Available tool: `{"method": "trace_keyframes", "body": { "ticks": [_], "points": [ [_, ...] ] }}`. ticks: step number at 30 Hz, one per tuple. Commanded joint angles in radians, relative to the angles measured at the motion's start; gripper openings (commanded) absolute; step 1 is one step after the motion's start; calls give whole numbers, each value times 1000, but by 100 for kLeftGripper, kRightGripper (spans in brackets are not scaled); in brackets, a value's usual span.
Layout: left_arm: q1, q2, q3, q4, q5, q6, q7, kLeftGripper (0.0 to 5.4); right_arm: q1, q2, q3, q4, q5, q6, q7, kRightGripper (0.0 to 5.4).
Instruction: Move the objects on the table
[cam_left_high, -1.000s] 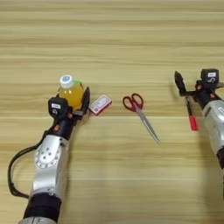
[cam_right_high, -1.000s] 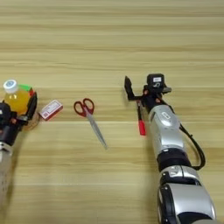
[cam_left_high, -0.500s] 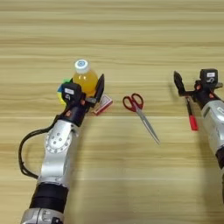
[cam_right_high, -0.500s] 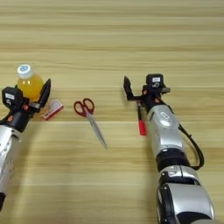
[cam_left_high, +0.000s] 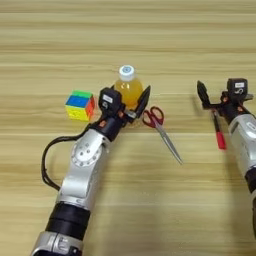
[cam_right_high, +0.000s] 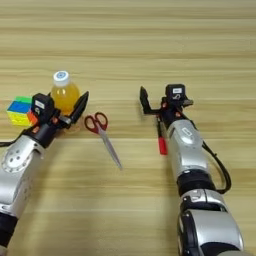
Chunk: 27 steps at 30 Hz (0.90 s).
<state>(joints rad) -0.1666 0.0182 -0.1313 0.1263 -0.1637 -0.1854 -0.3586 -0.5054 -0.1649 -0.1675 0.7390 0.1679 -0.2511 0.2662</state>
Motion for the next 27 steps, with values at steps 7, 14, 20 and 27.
{"method": "trace_keyframes", "body": {
  "ticks": [7, 14, 20, 27],
  "points": [
    [31, 15, -13, -28, 12, 15, -13, 347, -5, 1, -5, -13, 0, -2, -8, 540],
    [29, 13, -6, 32, 14, 0, -13, 347, -6, -1, -6, -9, 0, -3, -6, 540],
    [19, 8, -6, 84, 16, -13, -20, 347, -6, -1, -6, -9, 0, -2, -6, 540],
    [15, 3, -9, 127, 22, -29, -23, 347, -4, -1, -6, -10, 0, -2, -7, 540]
  ]
}}
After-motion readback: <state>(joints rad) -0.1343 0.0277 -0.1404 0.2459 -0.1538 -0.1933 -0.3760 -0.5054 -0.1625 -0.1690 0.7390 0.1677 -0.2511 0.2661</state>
